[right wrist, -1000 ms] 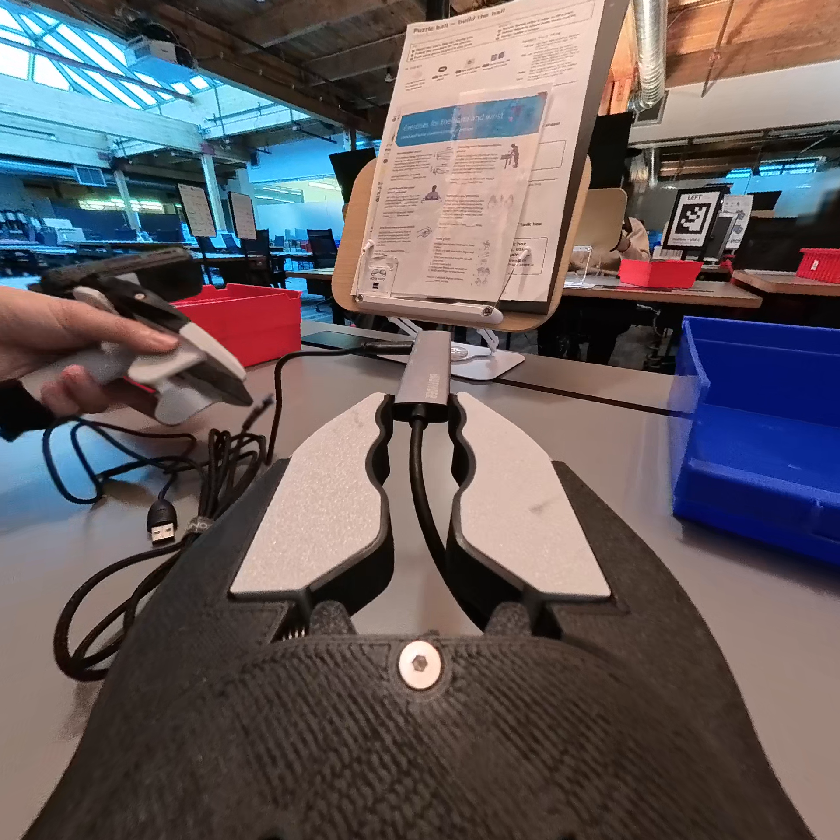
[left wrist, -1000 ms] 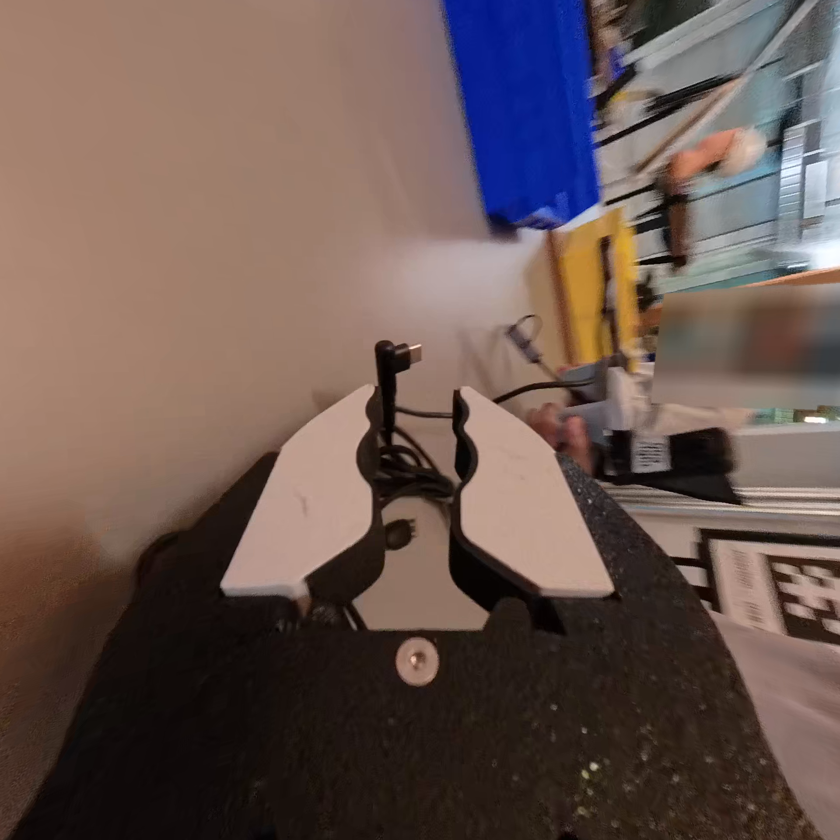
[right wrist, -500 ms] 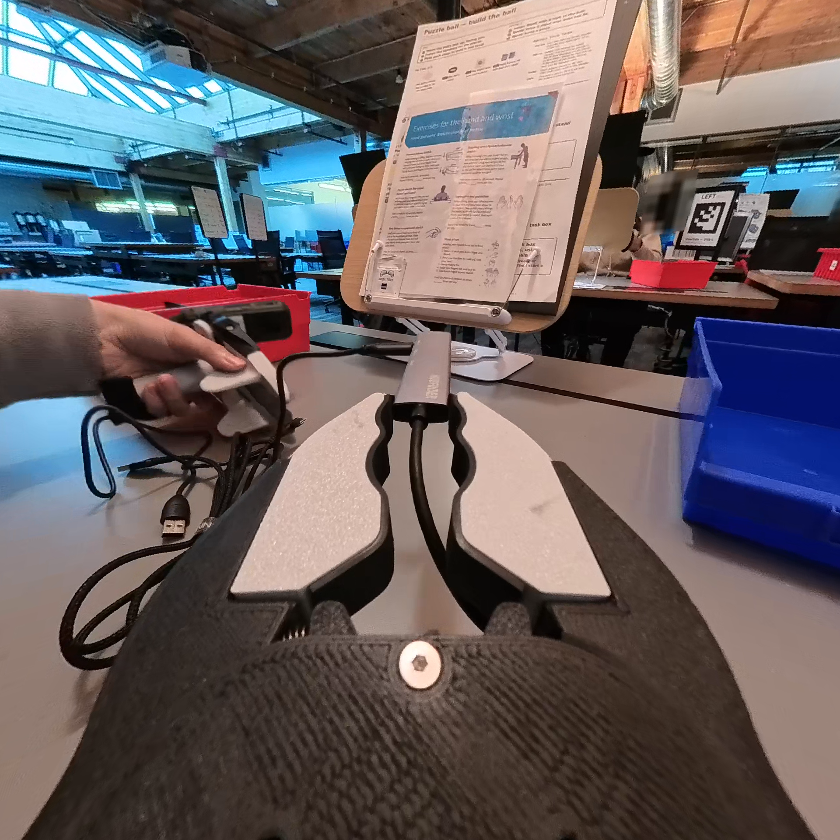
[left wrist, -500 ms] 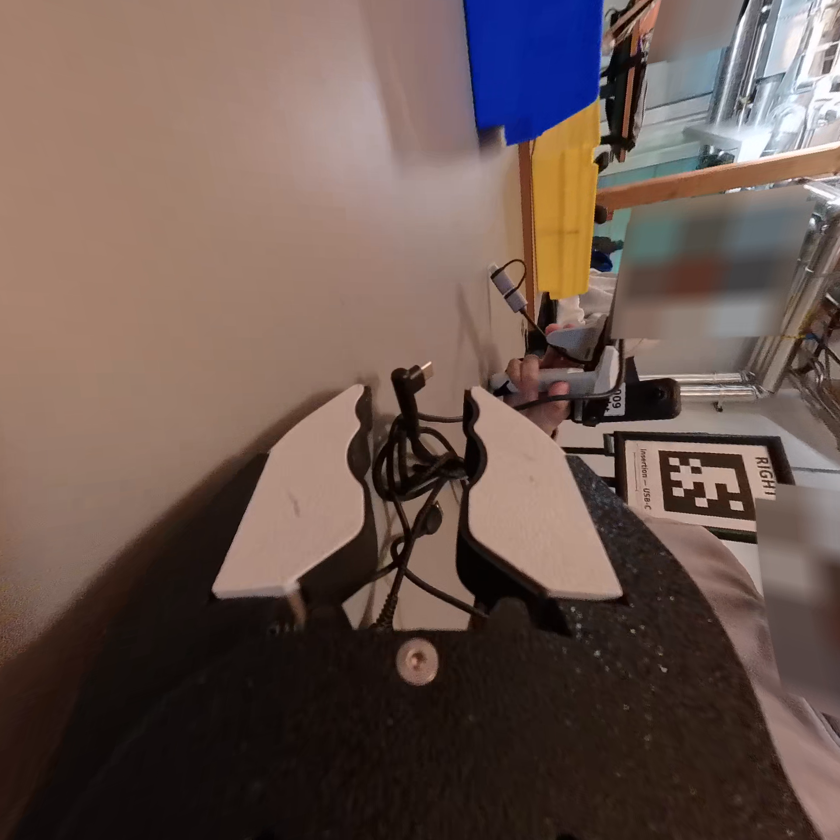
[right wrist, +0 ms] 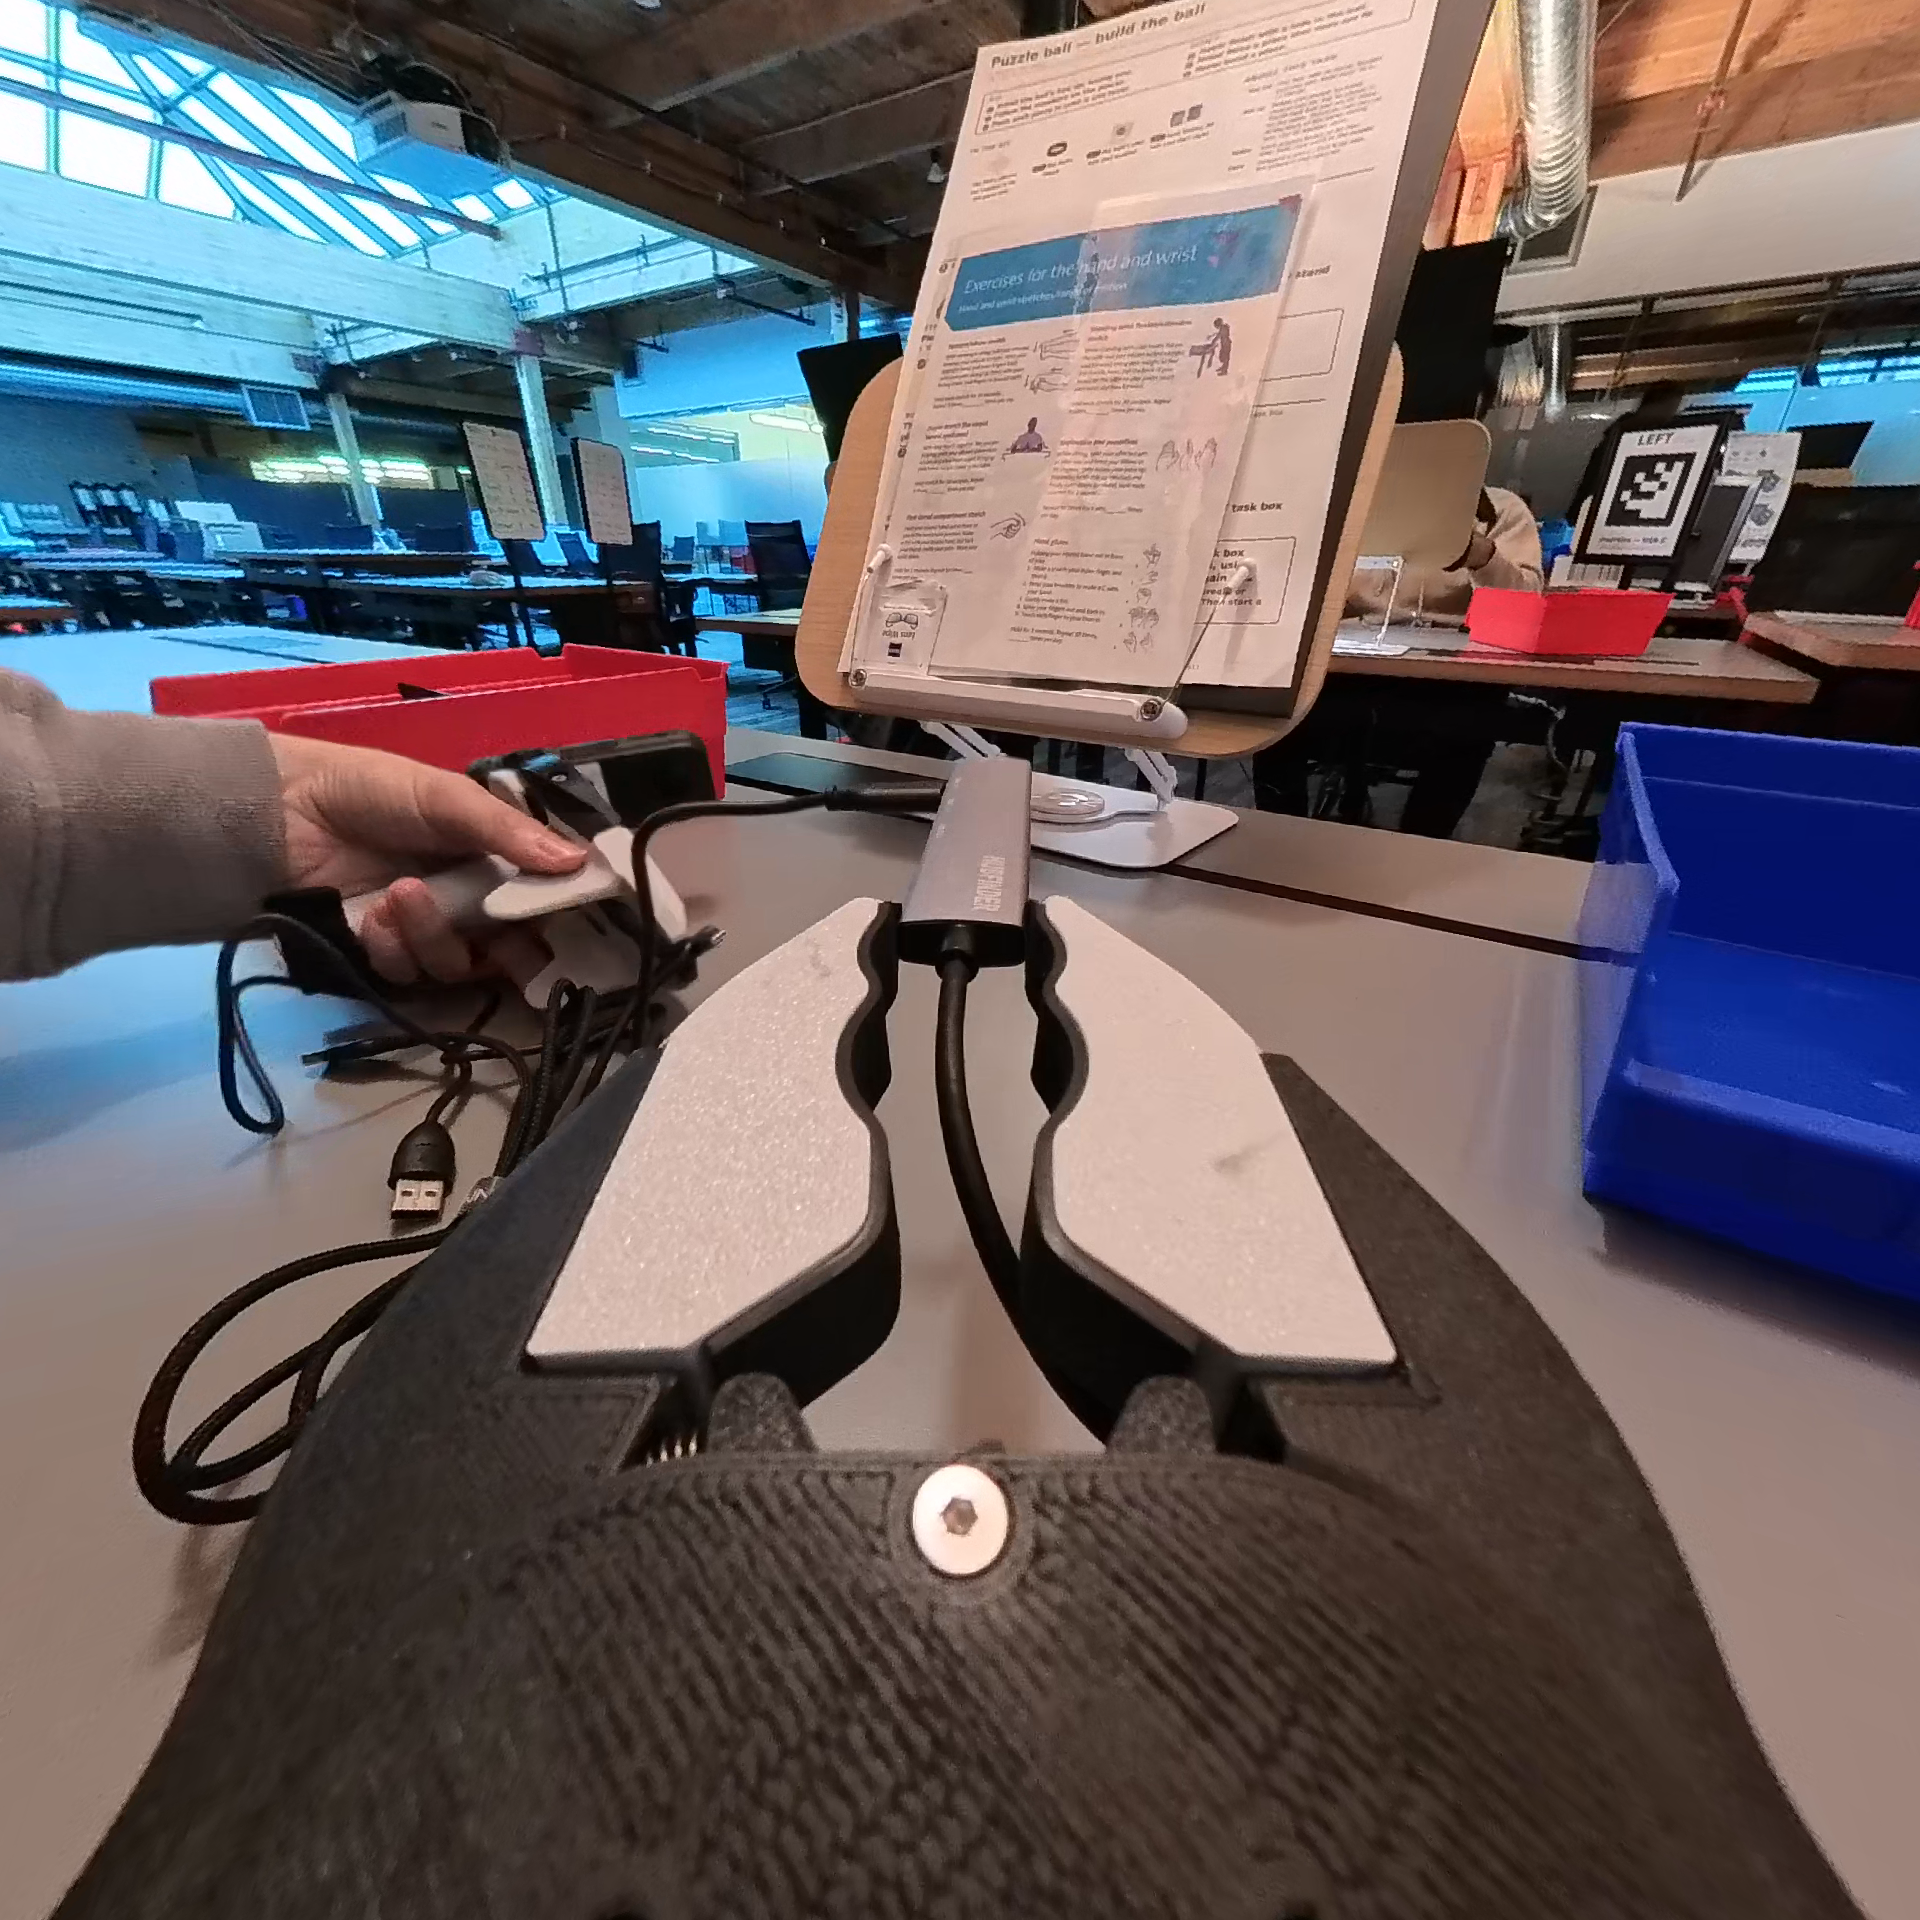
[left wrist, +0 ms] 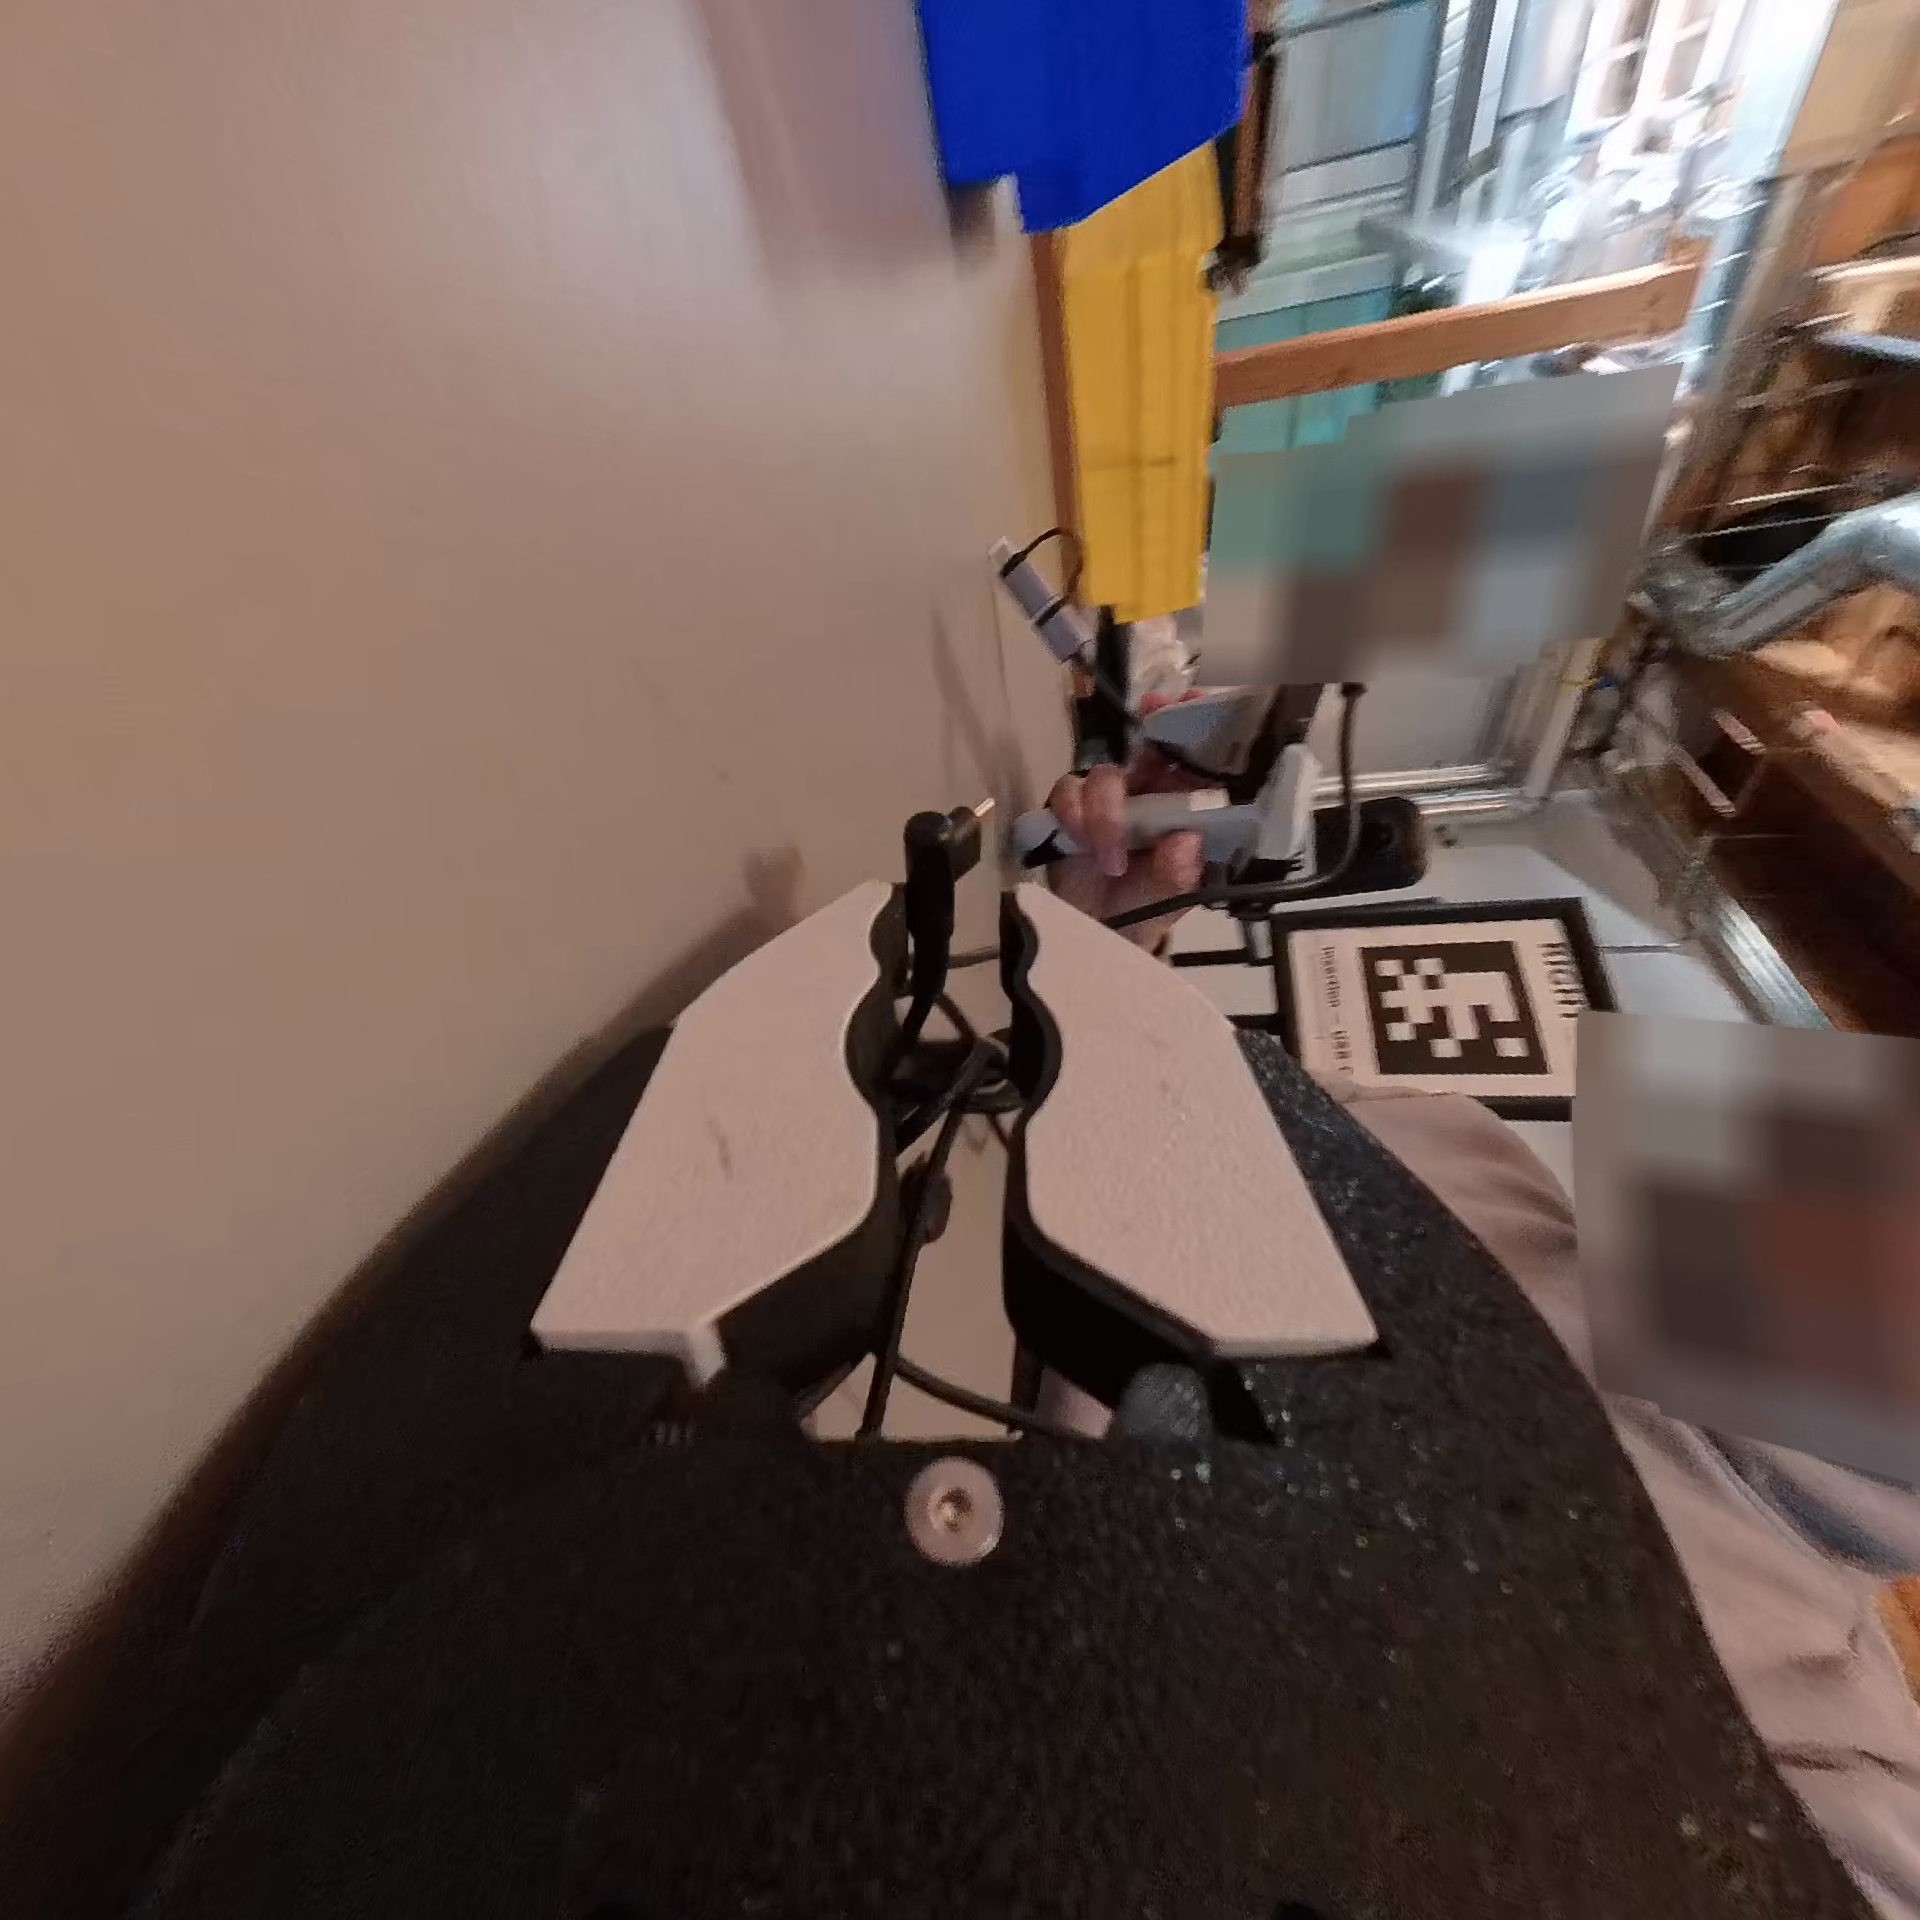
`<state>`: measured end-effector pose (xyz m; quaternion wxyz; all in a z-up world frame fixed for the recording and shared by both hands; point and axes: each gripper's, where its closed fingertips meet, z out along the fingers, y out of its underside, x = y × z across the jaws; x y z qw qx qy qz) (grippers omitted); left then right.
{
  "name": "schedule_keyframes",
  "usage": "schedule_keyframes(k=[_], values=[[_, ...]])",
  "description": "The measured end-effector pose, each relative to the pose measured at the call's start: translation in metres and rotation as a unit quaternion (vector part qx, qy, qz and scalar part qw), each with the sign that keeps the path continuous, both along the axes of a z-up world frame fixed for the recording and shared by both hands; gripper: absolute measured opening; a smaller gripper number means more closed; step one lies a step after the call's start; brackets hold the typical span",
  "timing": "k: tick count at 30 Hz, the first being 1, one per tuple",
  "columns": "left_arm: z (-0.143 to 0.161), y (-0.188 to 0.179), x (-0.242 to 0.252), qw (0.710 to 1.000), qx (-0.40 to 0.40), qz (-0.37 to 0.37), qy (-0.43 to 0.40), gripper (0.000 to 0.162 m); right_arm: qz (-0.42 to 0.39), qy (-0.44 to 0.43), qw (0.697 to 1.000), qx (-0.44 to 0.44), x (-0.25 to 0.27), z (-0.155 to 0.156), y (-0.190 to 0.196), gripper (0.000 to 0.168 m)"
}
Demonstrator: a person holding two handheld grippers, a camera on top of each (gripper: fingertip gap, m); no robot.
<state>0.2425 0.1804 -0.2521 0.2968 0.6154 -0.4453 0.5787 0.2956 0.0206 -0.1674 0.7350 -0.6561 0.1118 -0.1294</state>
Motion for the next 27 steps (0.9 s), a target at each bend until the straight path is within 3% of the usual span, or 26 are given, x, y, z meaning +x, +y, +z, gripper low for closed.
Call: schedule_keyframes(k=[6, 12, 18, 22, 27], values=[[0.015, 0.004, 0.009, 0.996, -0.064, 0.049, -0.038, 0.010, 0.002, 0.000, 1.000, -0.002, 0.000, 0.000, 0.001, 0.024], [0.015, 0.008, 0.012, 0.994, -0.036, 0.075, -0.068, 0.007, 0.002, 0.001, 1.000, 0.000, 0.000, 0.000, 0.000, 0.024], [0.027, 0.030, 0.023, 0.977, -0.034, 0.206, -0.049, 0.008, -0.019, -0.004, 1.000, -0.006, 0.003, -0.001, 0.000, 0.024], [0.058, 0.024, 0.012, 0.967, -0.006, 0.250, -0.049, 0.007, -0.045, -0.015, 0.999, -0.010, 0.005, -0.001, -0.002, 0.024], [0.107, -0.015, -0.027, 0.969, 0.044, 0.223, -0.097, 0.008, -0.067, -0.009, 0.998, 0.006, 0.011, 0.002, -0.008, 0.024]])
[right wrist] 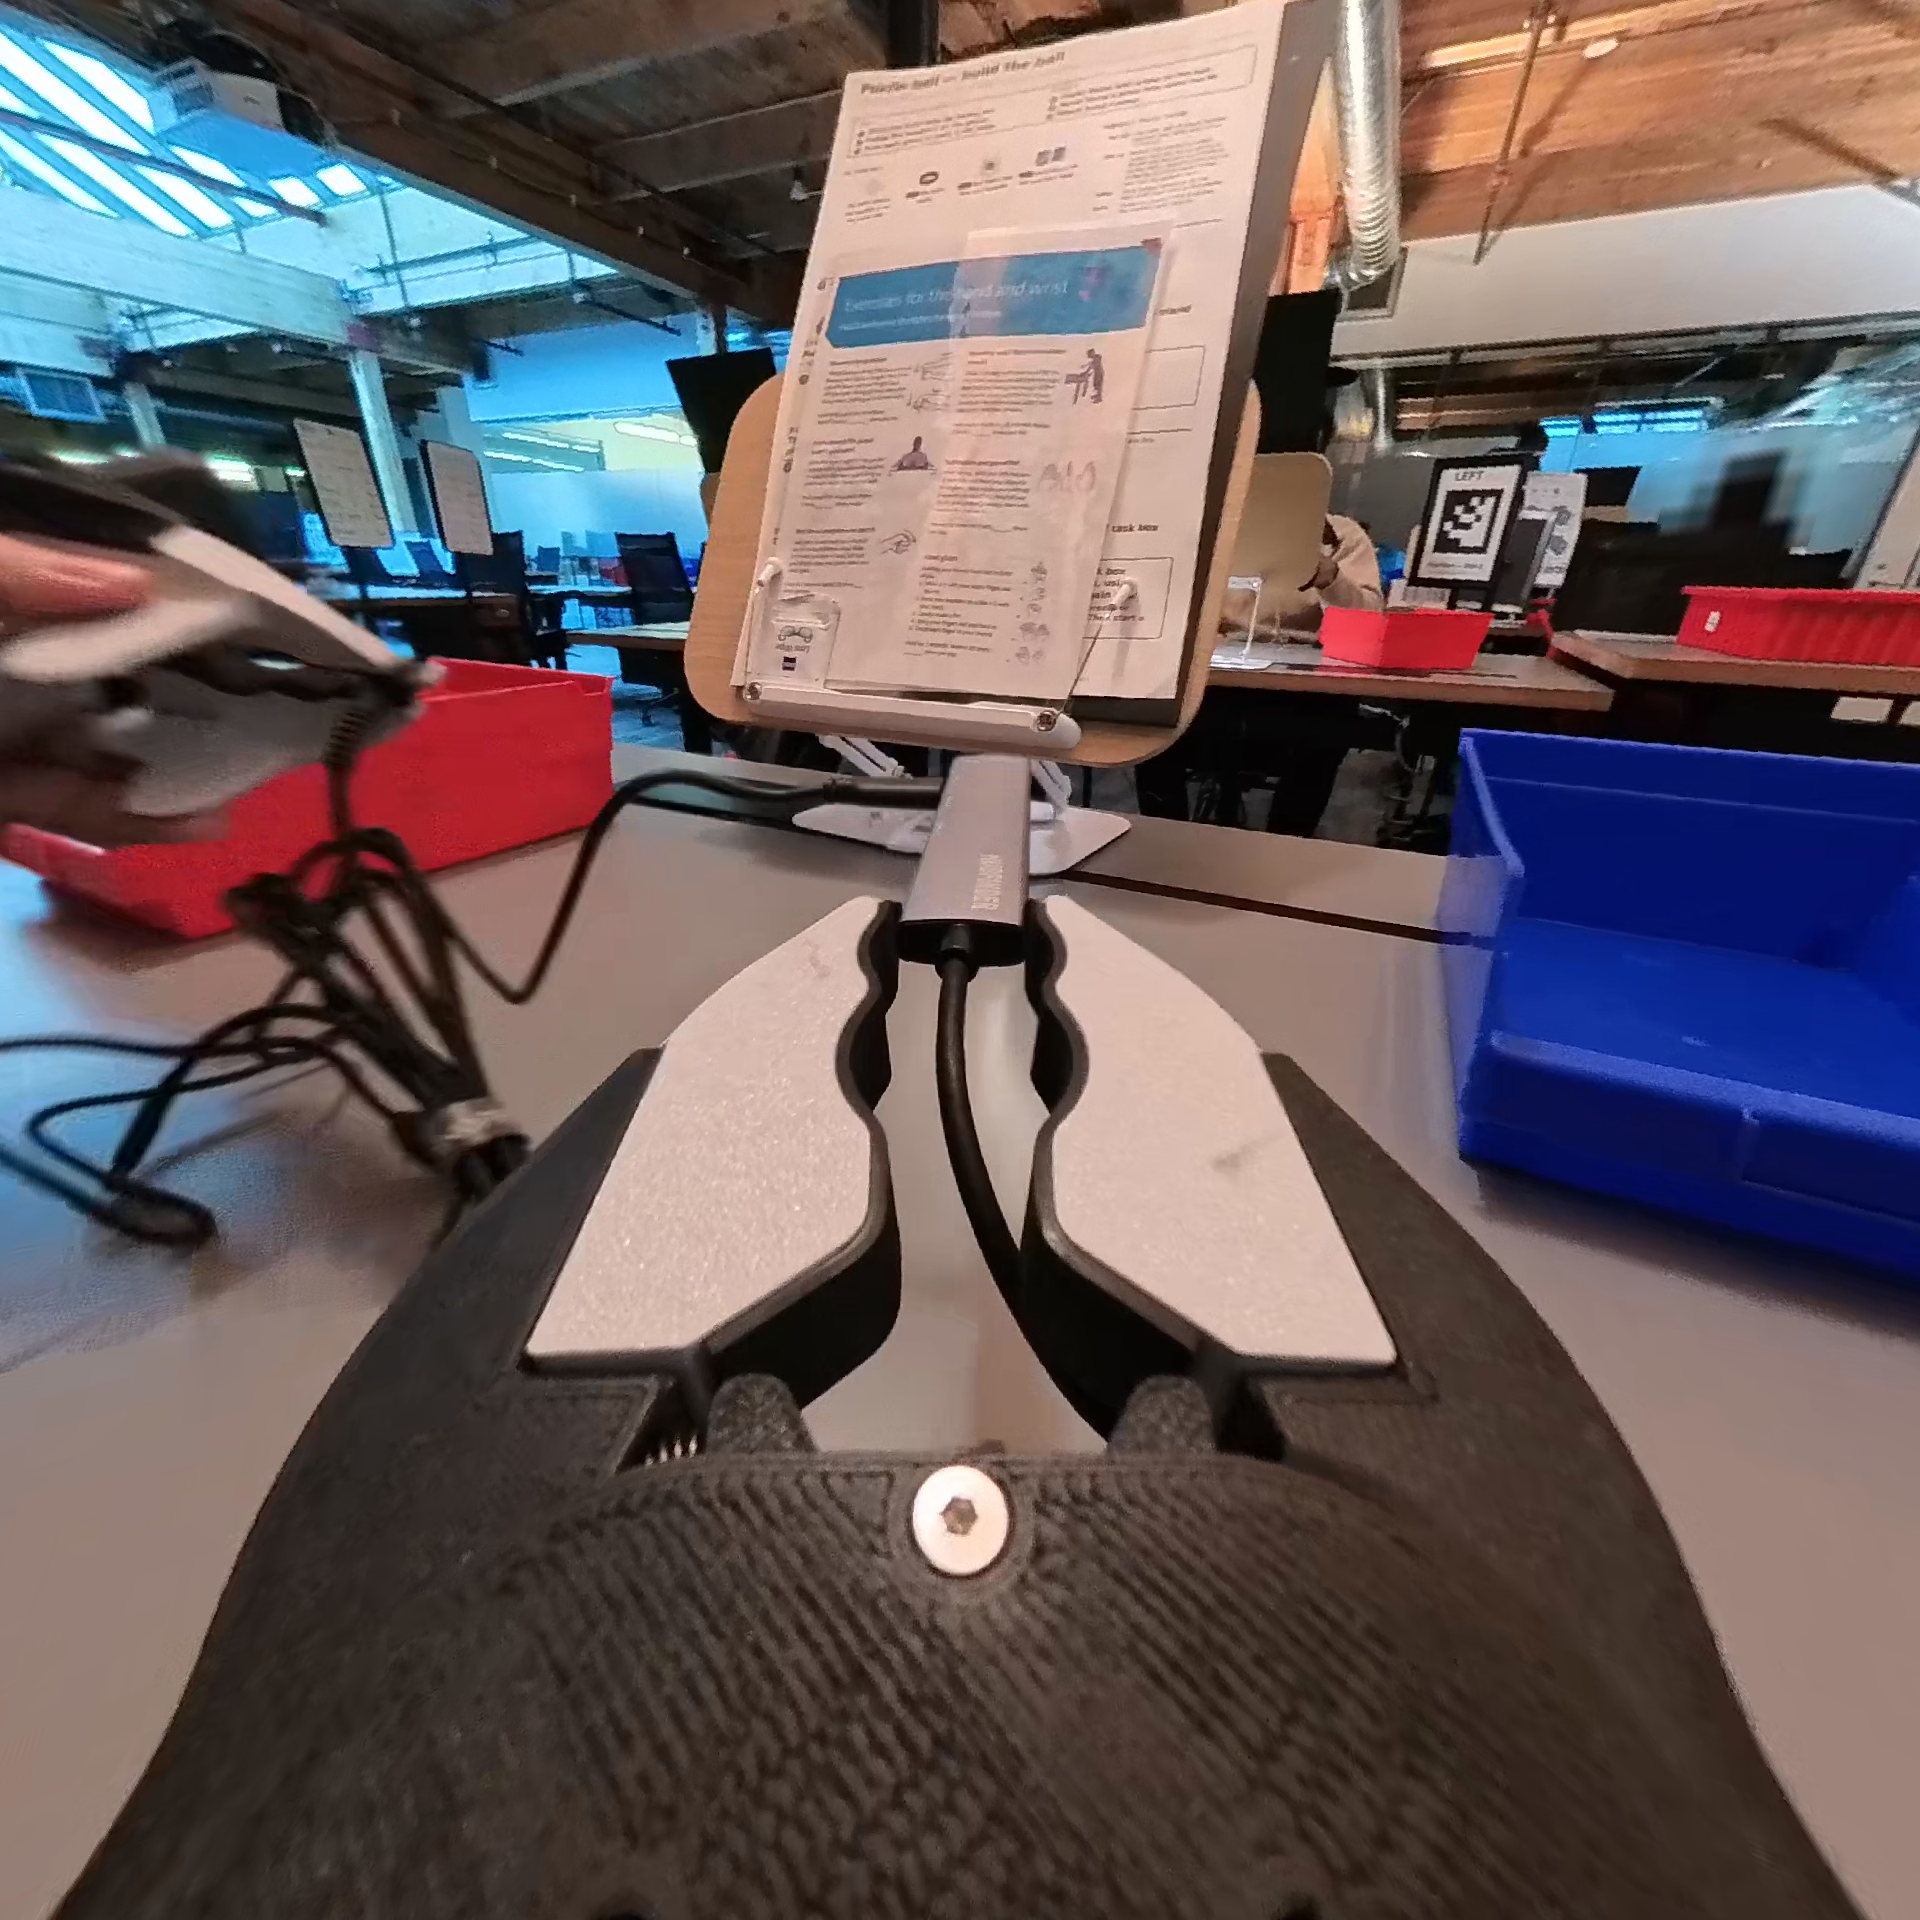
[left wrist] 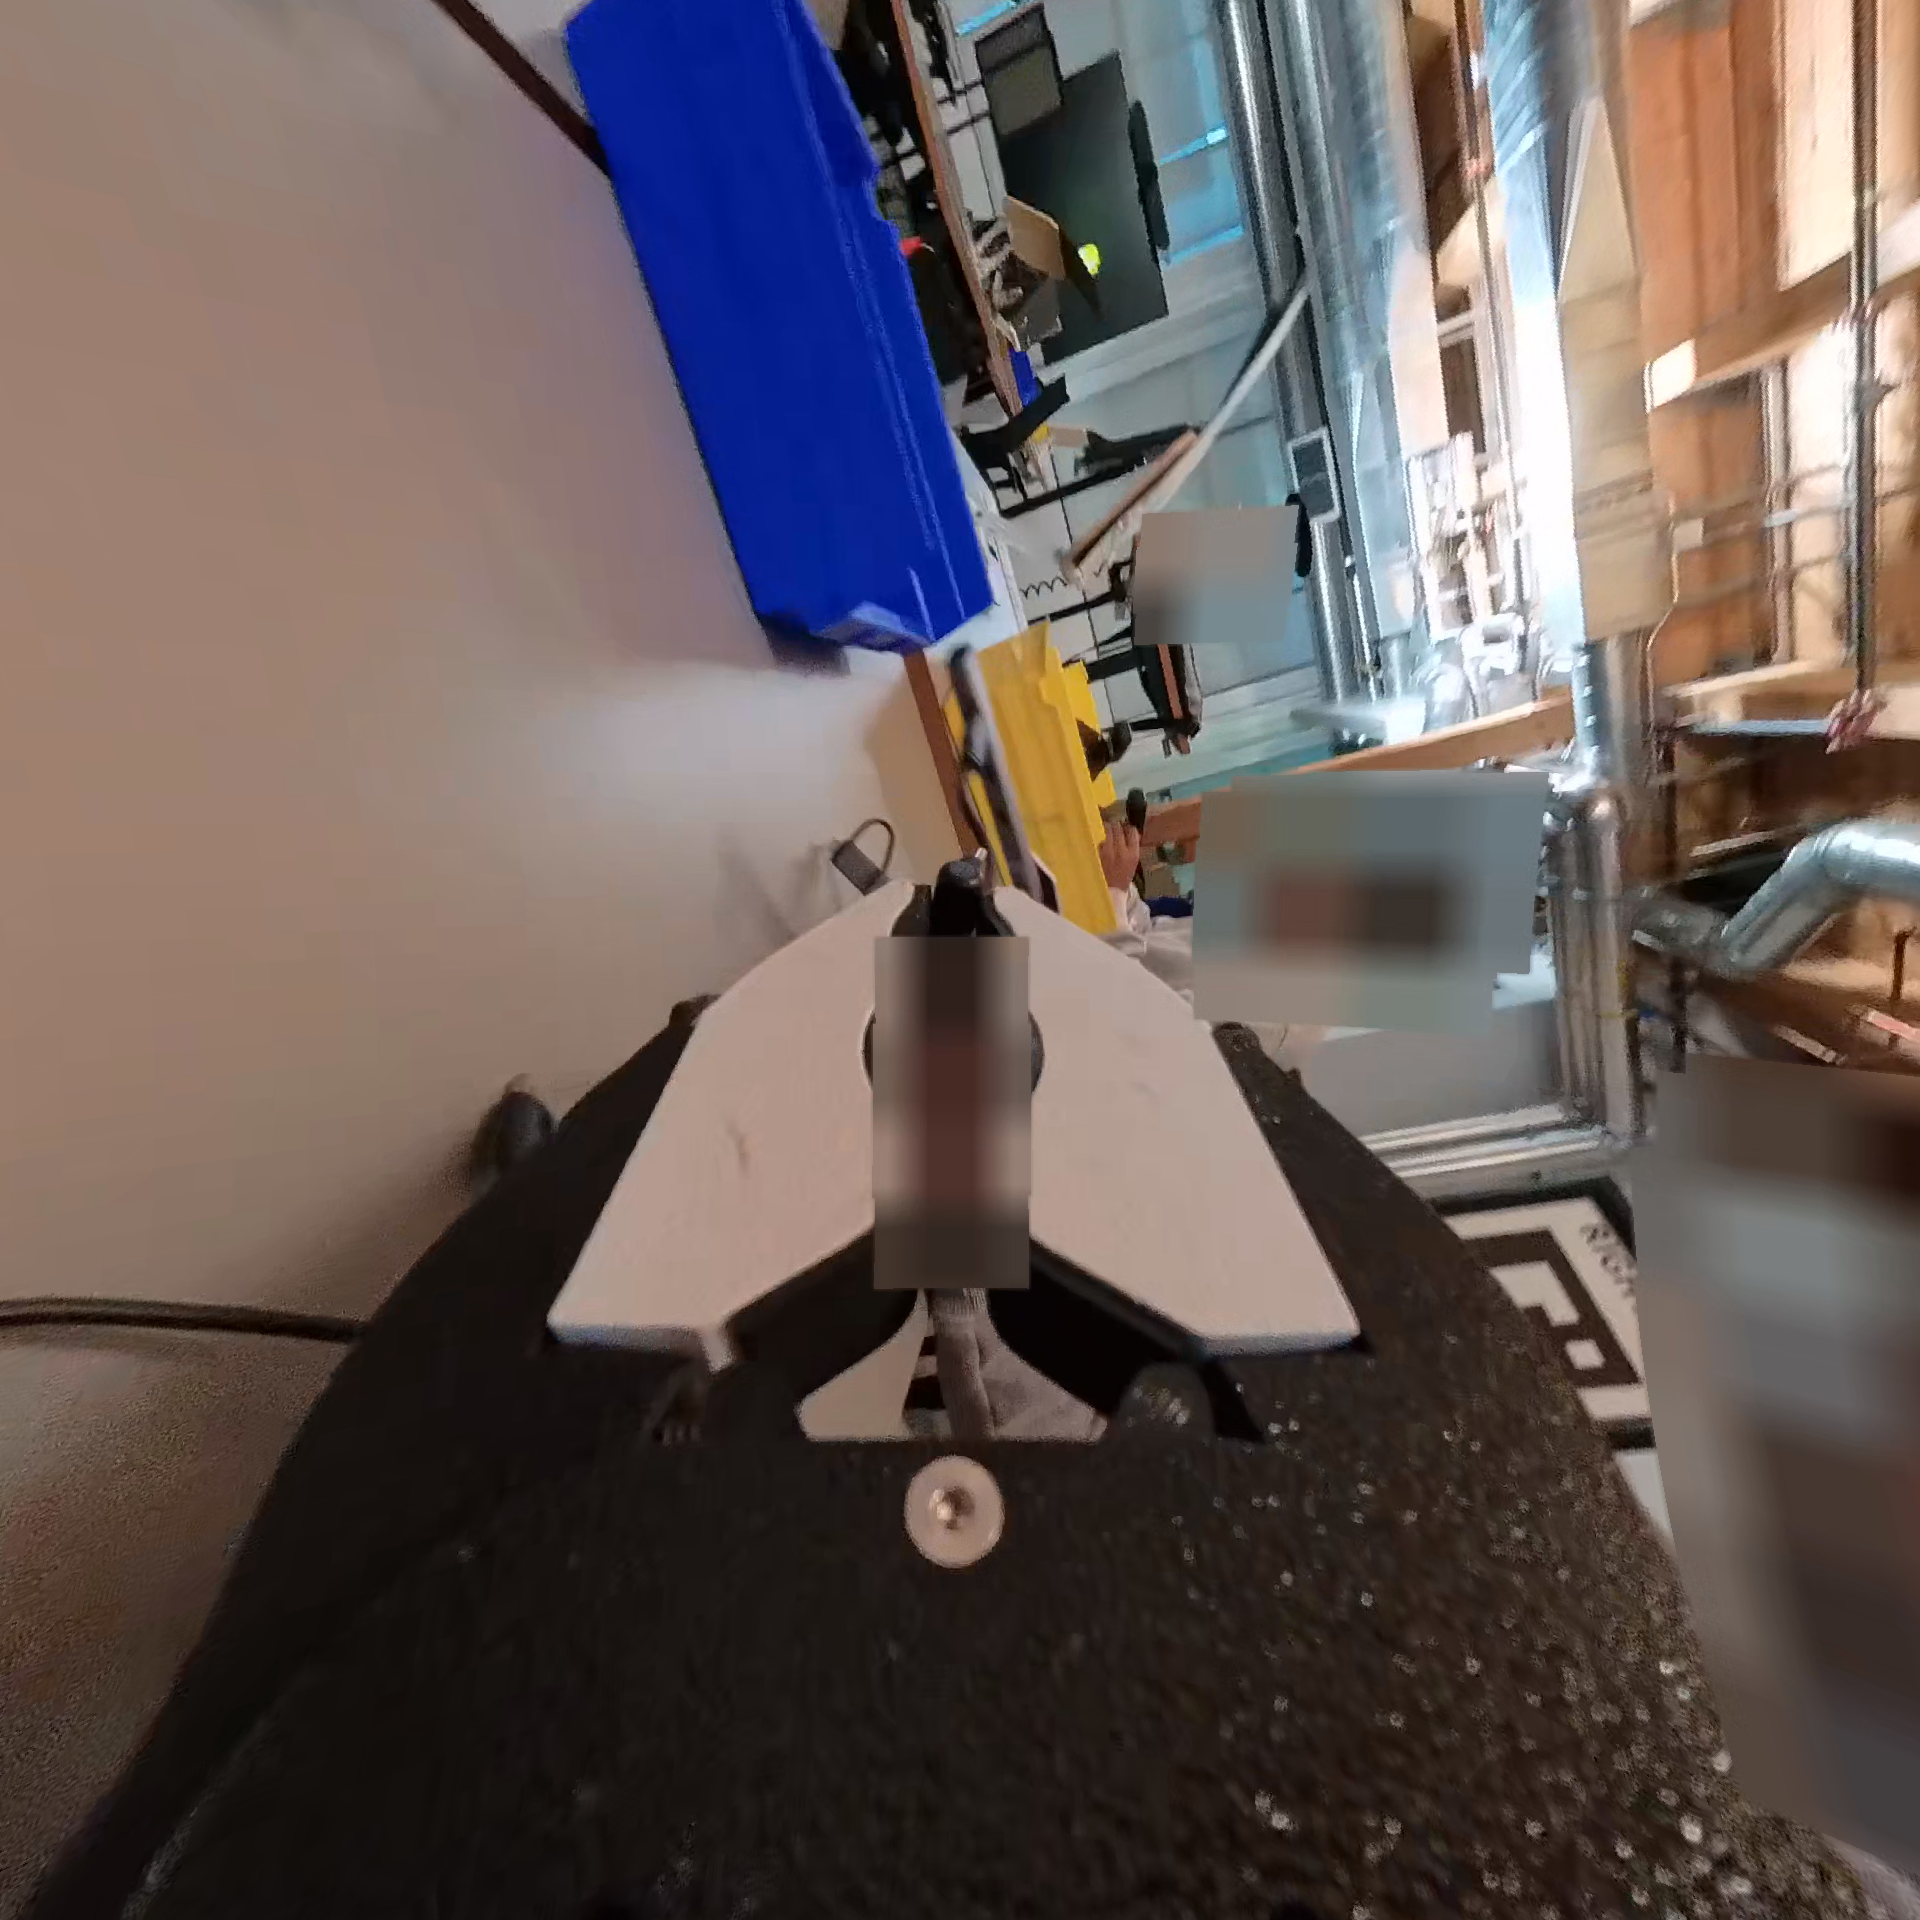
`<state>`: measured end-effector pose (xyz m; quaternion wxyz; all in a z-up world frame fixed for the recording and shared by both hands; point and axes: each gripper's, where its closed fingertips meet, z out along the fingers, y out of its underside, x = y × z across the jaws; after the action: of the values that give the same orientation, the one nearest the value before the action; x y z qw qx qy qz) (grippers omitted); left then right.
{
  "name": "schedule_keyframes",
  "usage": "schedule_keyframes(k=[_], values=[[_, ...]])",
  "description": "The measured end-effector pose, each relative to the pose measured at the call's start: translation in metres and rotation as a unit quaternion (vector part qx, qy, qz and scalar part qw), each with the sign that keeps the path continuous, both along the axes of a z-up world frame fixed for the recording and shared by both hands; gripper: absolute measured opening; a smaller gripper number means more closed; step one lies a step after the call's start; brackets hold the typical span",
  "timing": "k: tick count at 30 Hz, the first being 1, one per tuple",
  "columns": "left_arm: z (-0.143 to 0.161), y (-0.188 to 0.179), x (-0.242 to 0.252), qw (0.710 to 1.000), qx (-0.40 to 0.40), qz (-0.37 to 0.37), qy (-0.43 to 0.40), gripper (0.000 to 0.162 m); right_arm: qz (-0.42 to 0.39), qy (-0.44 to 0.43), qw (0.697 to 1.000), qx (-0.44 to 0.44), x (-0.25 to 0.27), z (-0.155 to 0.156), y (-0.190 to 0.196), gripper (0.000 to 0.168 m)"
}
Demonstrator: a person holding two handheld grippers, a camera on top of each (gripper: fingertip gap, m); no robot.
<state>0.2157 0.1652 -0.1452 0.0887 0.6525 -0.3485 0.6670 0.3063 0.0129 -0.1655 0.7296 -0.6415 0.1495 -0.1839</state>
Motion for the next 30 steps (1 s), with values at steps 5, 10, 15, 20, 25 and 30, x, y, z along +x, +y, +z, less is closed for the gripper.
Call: schedule_keyframes(k=[5, 10, 15, 20, 25, 30], values=[[0.036, 0.021, -0.038, 0.982, 0.176, 0.062, -0.029, 0.007, -0.009, 0.000, 1.000, 0.012, 0.002, 0.002, -0.004, 0.024], [0.052, 0.079, -0.062, 0.953, 0.263, 0.148, -0.012, 0.007, 0.010, -0.012, 1.000, 0.020, -0.005, 0.005, -0.003, 0.024], [0.042, 0.093, -0.051, 0.939, 0.314, 0.140, -0.001, 0.007, 0.086, 0.015, 0.993, 0.074, -0.016, 0.012, -0.001, 0.024], [0.028, 0.057, -0.029, 0.968, 0.244, 0.066, -0.012, 0.007, 0.079, 0.026, 0.992, 0.091, -0.013, 0.014, -0.003, 0.024], [-0.005, 0.013, -0.020, 0.969, 0.242, -0.037, 0.001, 0.007, 0.069, 0.034, 0.992, 0.101, -0.008, 0.014, -0.008, 0.024], [-0.025, -0.010, -0.011, 0.978, 0.191, -0.081, -0.006, 0.007, 0.081, 0.031, 0.991, 0.100, -0.012, 0.015, -0.004, 0.024]])
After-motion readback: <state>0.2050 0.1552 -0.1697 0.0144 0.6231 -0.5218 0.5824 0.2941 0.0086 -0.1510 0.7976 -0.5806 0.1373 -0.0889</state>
